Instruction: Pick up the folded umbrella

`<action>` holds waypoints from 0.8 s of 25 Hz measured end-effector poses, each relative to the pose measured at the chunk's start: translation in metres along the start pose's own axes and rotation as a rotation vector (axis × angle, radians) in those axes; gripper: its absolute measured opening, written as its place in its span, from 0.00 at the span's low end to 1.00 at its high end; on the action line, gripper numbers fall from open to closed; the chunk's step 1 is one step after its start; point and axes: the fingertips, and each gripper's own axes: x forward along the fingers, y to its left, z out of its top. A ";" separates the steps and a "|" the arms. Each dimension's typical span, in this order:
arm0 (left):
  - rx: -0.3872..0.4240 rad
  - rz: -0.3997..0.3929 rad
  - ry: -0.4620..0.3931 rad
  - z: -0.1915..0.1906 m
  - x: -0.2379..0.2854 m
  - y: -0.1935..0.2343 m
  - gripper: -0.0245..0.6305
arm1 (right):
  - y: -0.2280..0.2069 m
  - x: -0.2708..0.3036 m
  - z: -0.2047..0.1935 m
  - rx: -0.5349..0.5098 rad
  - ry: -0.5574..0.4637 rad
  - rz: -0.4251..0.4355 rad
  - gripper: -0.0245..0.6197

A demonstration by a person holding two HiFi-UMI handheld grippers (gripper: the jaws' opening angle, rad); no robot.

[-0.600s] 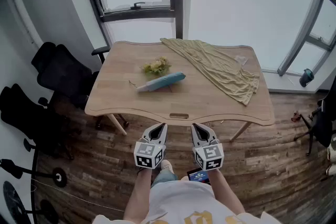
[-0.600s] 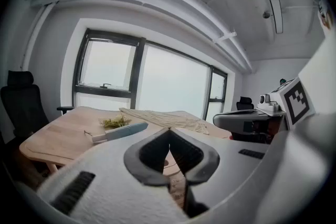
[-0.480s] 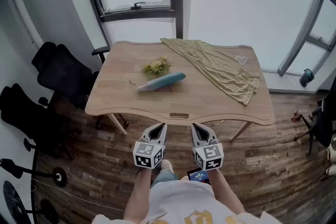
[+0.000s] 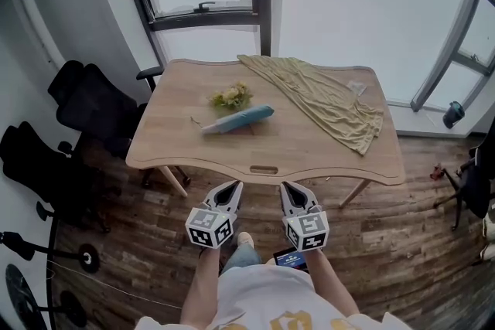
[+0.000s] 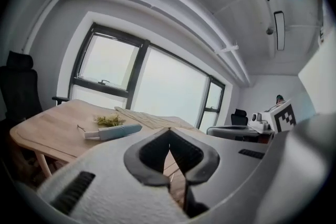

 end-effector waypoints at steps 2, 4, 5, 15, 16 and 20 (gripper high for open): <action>-0.023 0.006 -0.006 -0.001 0.000 0.006 0.07 | 0.004 0.002 0.002 0.024 -0.033 0.031 0.05; -0.022 0.017 0.005 -0.005 0.005 0.014 0.07 | 0.005 0.005 0.007 0.060 -0.080 0.067 0.05; -0.017 0.021 0.013 -0.006 0.009 0.018 0.07 | 0.004 0.010 0.009 0.074 -0.093 0.078 0.05; -0.030 0.033 0.041 0.001 0.086 0.084 0.07 | -0.039 0.092 0.017 0.142 -0.082 0.106 0.05; -0.038 0.031 0.045 0.004 0.097 0.094 0.07 | -0.046 0.106 0.017 0.130 -0.069 0.091 0.05; -0.042 -0.005 0.065 0.016 0.141 0.130 0.07 | -0.076 0.160 0.012 0.100 0.004 0.018 0.05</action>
